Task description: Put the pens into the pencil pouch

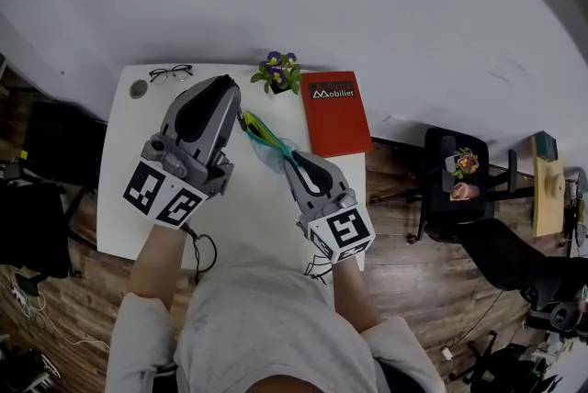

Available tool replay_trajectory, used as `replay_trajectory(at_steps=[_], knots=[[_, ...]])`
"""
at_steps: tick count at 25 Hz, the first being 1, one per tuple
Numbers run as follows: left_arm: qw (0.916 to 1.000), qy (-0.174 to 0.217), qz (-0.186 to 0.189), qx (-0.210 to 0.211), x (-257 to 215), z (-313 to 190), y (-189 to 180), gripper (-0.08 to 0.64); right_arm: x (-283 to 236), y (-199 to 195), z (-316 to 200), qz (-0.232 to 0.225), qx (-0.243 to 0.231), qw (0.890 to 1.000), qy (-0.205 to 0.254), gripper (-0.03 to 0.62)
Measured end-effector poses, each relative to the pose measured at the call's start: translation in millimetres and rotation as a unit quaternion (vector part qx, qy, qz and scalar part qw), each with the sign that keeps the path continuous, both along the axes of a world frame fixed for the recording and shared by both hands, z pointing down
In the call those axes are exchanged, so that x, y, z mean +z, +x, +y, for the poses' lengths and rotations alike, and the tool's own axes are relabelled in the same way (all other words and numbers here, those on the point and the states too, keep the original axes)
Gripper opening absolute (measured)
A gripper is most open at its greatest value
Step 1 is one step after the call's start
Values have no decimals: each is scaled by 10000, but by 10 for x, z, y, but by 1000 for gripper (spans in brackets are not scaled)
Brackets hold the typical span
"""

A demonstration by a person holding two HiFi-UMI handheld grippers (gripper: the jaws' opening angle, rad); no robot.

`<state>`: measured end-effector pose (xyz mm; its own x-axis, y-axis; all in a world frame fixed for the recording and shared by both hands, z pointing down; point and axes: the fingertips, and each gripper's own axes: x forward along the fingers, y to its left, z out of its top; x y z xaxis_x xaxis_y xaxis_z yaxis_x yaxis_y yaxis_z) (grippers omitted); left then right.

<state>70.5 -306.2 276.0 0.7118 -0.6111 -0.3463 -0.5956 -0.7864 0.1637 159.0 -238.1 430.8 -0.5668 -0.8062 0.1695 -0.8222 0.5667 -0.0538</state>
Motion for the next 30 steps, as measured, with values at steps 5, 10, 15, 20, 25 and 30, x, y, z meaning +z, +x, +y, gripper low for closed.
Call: replay_trajectory(at_steps=[5, 10, 15, 20, 25, 30], knots=[[9998, -126, 91, 91, 81, 33, 118, 72, -81, -74, 17, -101, -87, 9999, 80, 58], [9990, -380, 117, 193, 237, 64, 189, 72, -151, -103, 19, -204, -144, 9996, 139, 58], [9984, -496, 37, 273, 310, 96, 212, 72, -204, -150, 30, -210, -219, 9993, 207, 58], [9973, -493, -211, 505, 355, 152, 257, 92, -260, -194, 28, -379, -202, 9987, 269, 58], [9980, -449, -351, 271, 342, 186, 162, 107, -300, -267, 62, -462, -240, 9982, 308, 58], [9956, -328, -739, -477, 304, 246, -157, 46, -415, -328, 73, -494, -138, 9979, 386, 58]])
